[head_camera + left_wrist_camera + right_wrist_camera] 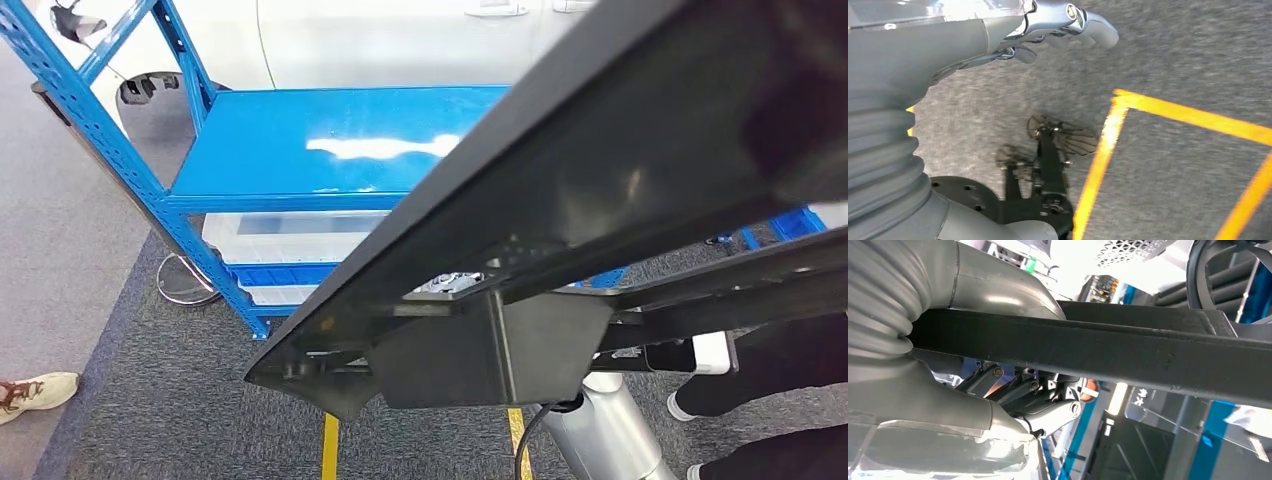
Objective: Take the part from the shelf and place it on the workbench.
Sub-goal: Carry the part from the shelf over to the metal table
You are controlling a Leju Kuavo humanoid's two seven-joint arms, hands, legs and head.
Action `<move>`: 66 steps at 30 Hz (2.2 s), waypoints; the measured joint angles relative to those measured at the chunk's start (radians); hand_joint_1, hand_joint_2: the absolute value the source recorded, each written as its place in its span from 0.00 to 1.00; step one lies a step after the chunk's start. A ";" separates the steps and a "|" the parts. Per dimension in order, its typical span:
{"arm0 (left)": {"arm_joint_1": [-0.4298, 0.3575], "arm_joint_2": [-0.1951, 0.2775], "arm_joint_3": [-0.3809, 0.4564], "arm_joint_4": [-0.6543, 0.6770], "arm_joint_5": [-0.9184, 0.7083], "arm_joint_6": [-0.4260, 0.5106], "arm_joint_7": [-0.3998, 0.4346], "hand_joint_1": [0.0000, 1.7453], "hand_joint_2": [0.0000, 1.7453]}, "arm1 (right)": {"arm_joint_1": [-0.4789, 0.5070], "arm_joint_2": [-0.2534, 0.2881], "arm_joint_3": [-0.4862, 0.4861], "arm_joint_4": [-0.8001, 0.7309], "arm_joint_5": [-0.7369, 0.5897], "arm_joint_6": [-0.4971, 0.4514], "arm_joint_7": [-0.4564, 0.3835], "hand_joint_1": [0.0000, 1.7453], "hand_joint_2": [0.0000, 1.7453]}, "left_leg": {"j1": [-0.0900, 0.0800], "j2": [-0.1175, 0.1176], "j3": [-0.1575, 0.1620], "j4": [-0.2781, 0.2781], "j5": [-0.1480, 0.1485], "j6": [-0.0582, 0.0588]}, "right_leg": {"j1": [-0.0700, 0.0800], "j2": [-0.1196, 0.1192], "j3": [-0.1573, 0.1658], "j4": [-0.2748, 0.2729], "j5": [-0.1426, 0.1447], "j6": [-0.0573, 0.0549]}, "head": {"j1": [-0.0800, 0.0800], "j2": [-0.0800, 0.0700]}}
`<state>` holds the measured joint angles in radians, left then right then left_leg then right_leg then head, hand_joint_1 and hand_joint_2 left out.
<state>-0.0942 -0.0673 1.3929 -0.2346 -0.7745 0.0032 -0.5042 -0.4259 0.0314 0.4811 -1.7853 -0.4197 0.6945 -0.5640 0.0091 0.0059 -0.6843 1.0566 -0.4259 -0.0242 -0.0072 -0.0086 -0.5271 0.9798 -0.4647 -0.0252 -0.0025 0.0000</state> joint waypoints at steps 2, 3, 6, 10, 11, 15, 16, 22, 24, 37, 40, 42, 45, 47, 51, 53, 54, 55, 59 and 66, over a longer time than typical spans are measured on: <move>0.002 0.000 0.000 0.000 0.000 0.001 0.004 0.00 1.00 | 0.000 0.002 -0.002 -0.001 0.001 -0.002 0.003 1.00 1.00 | 0.003 -0.001 -0.028 0.125 -0.107 -0.008 | 0.001 -0.001 -0.034 0.001 0.027 -0.004 | -0.005 0.000; 0.002 0.000 0.000 0.000 0.000 -0.001 0.005 0.00 1.00 | 0.000 0.002 -0.002 -0.001 0.002 -0.003 0.005 1.00 1.00 | 0.004 0.000 -0.036 0.187 -0.134 -0.012 | 0.002 -0.001 -0.051 0.002 0.040 -0.003 | -0.005 0.000; 0.002 0.001 -0.001 0.000 -0.003 -0.012 0.003 0.00 1.00 | -0.001 0.002 -0.003 -0.001 0.006 -0.009 0.007 1.00 1.00 | 0.006 0.000 0.023 0.213 -0.082 -0.017 | 0.001 -0.002 -0.107 0.012 0.077 0.004 | -0.006 0.000; -0.005 0.002 -0.003 0.000 -0.011 -0.022 -0.002 0.00 1.00 | -0.013 0.002 -0.004 -0.005 0.009 -0.014 0.010 1.00 1.00 | 0.003 -0.002 0.217 -0.047 -0.106 -0.003 | 0.003 -0.002 -0.148 0.029 0.109 0.024 | -0.005 0.000; -0.005 0.002 -0.004 0.000 -0.011 -0.022 -0.002 0.00 1.00 | -0.017 0.002 -0.005 -0.007 0.009 -0.014 0.010 1.00 1.00 | -0.001 -0.002 0.229 -0.072 -0.118 0.005 | 0.003 -0.002 -0.149 0.028 0.117 0.031 | -0.006 0.000; 0.000 0.002 -0.004 0.000 -0.006 -0.018 0.007 0.00 1.00 | -0.026 0.000 -0.009 -0.010 0.006 -0.018 0.014 1.00 1.00 | 0.001 0.005 0.206 -0.080 -0.084 0.035 | -0.004 0.000 -0.177 0.084 0.079 0.053 | -0.004 0.000; 0.000 0.002 -0.004 0.000 -0.003 -0.015 0.010 0.00 1.00 | -0.028 0.000 -0.010 -0.012 0.006 -0.020 0.018 1.00 1.00 | 0.001 0.006 0.196 -0.080 -0.075 0.039 | -0.005 0.002 -0.200 0.145 0.035 0.057 | -0.003 0.000; 0.004 0.000 -0.003 0.000 0.002 -0.006 0.024 0.00 1.00 | -0.028 -0.012 -0.012 -0.013 0.011 -0.026 0.028 1.00 1.00 | -0.005 0.011 0.148 -0.067 -0.043 0.040 | -0.002 -0.007 -0.141 0.200 -0.016 0.051 | -0.001 0.000; 0.004 -0.003 -0.003 0.000 0.002 -0.006 0.028 0.00 1.00 | -0.031 -0.014 -0.011 -0.014 0.019 -0.027 0.026 1.00 1.00 | -0.010 0.017 0.144 -0.061 -0.042 0.035 | 0.007 -0.029 -0.061 0.070 0.009 0.034 | -0.002 0.000; 0.005 -0.007 -0.004 0.000 -0.001 -0.007 0.043 0.00 1.00 | -0.029 -0.026 -0.010 -0.016 0.049 -0.031 0.012 1.00 1.00 | 0.007 -0.007 0.063 0.127 -0.106 -0.013 | 0.002 0.045 -0.061 0.024 0.038 -0.001 | -0.009 0.000; 0.005 -0.007 -0.004 0.000 -0.004 -0.007 0.045 0.00 1.00 | -0.029 -0.026 -0.010 -0.017 0.052 -0.035 0.011 1.00 1.00 | 0.012 -0.053 0.140 -0.035 -0.052 -0.007 | 0.003 0.070 -0.072 0.034 0.040 0.014 | -0.008 0.000; 0.004 -0.007 -0.006 0.000 -0.013 -0.010 0.049 0.00 1.00 | -0.027 -0.028 -0.010 -0.019 0.061 -0.046 0.008 1.00 1.00 | 0.010 -0.052 0.141 -0.048 -0.052 0.003 | 0.003 0.085 -0.081 0.034 0.047 0.028 | -0.007 0.000; 0.002 -0.010 -0.017 0.000 -0.034 -0.012 0.061 0.00 1.00 | -0.017 -0.039 -0.015 -0.030 0.074 -0.062 -0.001 1.00 1.00 | 0.014 -0.026 0.140 -0.057 -0.040 0.025 | 0.002 0.062 -0.102 0.070 0.022 0.043 | -0.004 0.000; 0.003 -0.010 -0.024 0.000 -0.043 -0.009 0.070 0.00 1.00 | -0.008 -0.053 -0.018 -0.037 0.079 -0.065 -0.014 1.00 1.00 | 0.013 -0.006 0.137 -0.060 -0.036 0.034 | 0.001 0.028 -0.157 0.187 -0.044 0.050 | 0.000 0.000; 0.006 -0.014 -0.033 0.000 -0.055 0.003 0.096 0.00 1.00 | 0.011 -0.081 -0.025 -0.045 0.083 -0.067 -0.024 1.00 1.00 | 0.009 0.037 0.133 -0.059 -0.036 0.034 | -0.001 0.015 -0.205 0.304 -0.070 0.054 | 0.002 0.000; 0.004 -0.019 -0.040 0.000 -0.062 0.008 0.114 0.00 1.00 | 0.012 -0.091 -0.026 -0.053 0.082 -0.082 -0.014 1.00 1.00 | 0.008 0.055 0.136 -0.058 -0.038 0.031 | 0.002 -0.012 -0.127 0.161 -0.008 0.047 | 0.002 0.000; 0.003 -0.021 -0.044 0.000 -0.066 0.009 0.123 0.00 1.00 | 0.014 -0.095 -0.027 -0.058 0.082 -0.093 -0.010 1.00 1.00 | 0.005 0.063 0.137 -0.057 -0.040 0.027 | 0.006 -0.029 -0.092 0.093 0.013 0.041 | 0.003 0.000; 0.003 -0.024 -0.047 0.001 -0.070 0.011 0.132 0.00 1.00 | 0.019 -0.101 -0.027 -0.064 0.081 -0.105 -0.012 1.00 1.00 | 0.003 0.069 0.138 -0.057 -0.041 0.023 | 0.010 -0.041 -0.070 0.049 0.023 0.035 | 0.002 0.000; 0.004 -0.036 -0.052 0.003 -0.072 0.014 0.138 0.00 1.00 | 0.074 -0.145 -0.040 -0.076 0.084 -0.109 -0.077 1.00 1.00 | 0.000 0.081 0.139 -0.051 -0.053 0.002 | 0.012 -0.020 -0.065 0.027 0.028 0.013 | 0.001 0.000; 0.013 -0.030 -0.052 0.005 -0.071 0.024 0.113 0.00 1.00 | 0.182 -0.165 -0.053 -0.152 0.186 -0.123 -0.130 1.00 1.00 | 0.004 0.002 0.022 0.216 -0.166 -0.009 | 0.008 0.053 -0.065 0.024 0.034 -0.003 | 0.000 0.000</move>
<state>-0.0812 -0.0976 1.3404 -0.2296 -0.8454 0.0271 -0.3914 -0.2435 -0.1335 0.4277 -1.9376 -0.2338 0.5715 -0.6941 0.0133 0.0082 -0.6627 1.2730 -0.5923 -0.0337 0.0006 0.0442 -0.5924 1.0038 -0.4305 -0.0286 -0.0025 0.0000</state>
